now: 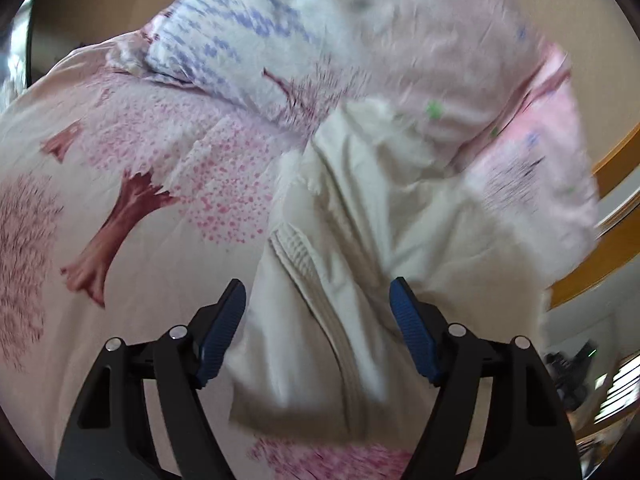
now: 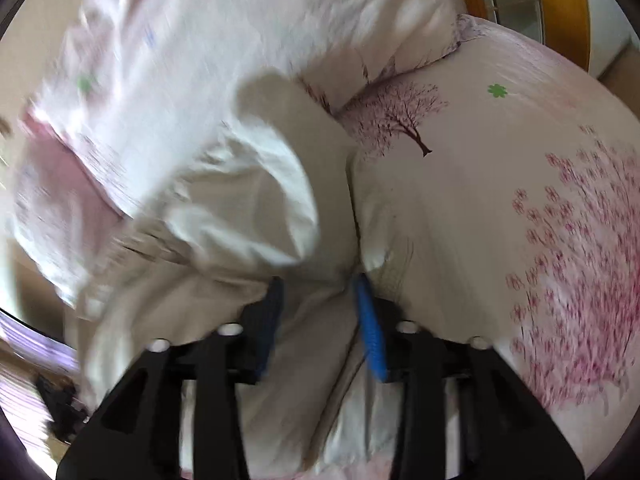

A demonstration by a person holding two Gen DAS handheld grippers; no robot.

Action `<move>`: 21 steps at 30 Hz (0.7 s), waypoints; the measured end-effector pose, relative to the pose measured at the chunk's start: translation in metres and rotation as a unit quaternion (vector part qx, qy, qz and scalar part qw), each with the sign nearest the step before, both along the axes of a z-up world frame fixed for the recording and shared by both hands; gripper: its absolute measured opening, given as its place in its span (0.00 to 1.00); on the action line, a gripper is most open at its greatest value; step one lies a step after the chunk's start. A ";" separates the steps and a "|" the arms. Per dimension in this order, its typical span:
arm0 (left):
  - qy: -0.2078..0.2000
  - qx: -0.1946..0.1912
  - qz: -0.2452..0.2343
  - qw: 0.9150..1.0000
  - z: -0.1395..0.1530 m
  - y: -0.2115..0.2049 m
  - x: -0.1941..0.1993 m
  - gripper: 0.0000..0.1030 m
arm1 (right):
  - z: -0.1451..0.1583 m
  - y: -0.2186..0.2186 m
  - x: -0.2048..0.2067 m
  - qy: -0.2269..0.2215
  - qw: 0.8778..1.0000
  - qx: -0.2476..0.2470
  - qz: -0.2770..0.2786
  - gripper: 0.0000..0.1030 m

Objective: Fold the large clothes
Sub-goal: 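Press the folded bundle flat, then grasp its end with both tools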

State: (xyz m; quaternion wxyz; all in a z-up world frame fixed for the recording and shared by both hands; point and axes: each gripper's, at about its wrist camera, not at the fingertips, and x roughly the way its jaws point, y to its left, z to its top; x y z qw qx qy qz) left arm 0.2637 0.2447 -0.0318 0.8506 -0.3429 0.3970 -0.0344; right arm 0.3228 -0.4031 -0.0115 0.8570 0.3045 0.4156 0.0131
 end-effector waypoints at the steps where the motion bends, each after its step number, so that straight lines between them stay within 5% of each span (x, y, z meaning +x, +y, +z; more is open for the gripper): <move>1: -0.011 -0.013 0.006 1.000 0.003 0.004 -0.008 0.75 | 0.006 -0.006 -0.013 -0.014 1.000 0.016 -0.017 0.67; 5: -0.038 -0.082 0.054 0.994 0.005 0.022 -0.047 0.80 | 0.003 -0.026 -0.052 -0.023 0.992 0.091 -0.083 0.76; 10: -0.008 -0.153 0.088 0.984 -0.015 0.018 -0.075 0.83 | -0.039 -0.038 -0.070 0.027 0.971 0.200 -0.130 0.76; 14: 0.014 -0.188 0.087 0.978 -0.029 0.005 -0.076 0.83 | -0.049 -0.033 -0.062 0.043 0.965 0.225 -0.128 0.76; 21: 0.017 -0.193 0.084 0.977 -0.037 -0.026 -0.060 0.83 | -0.057 -0.022 -0.045 0.052 0.961 0.239 -0.130 0.76</move>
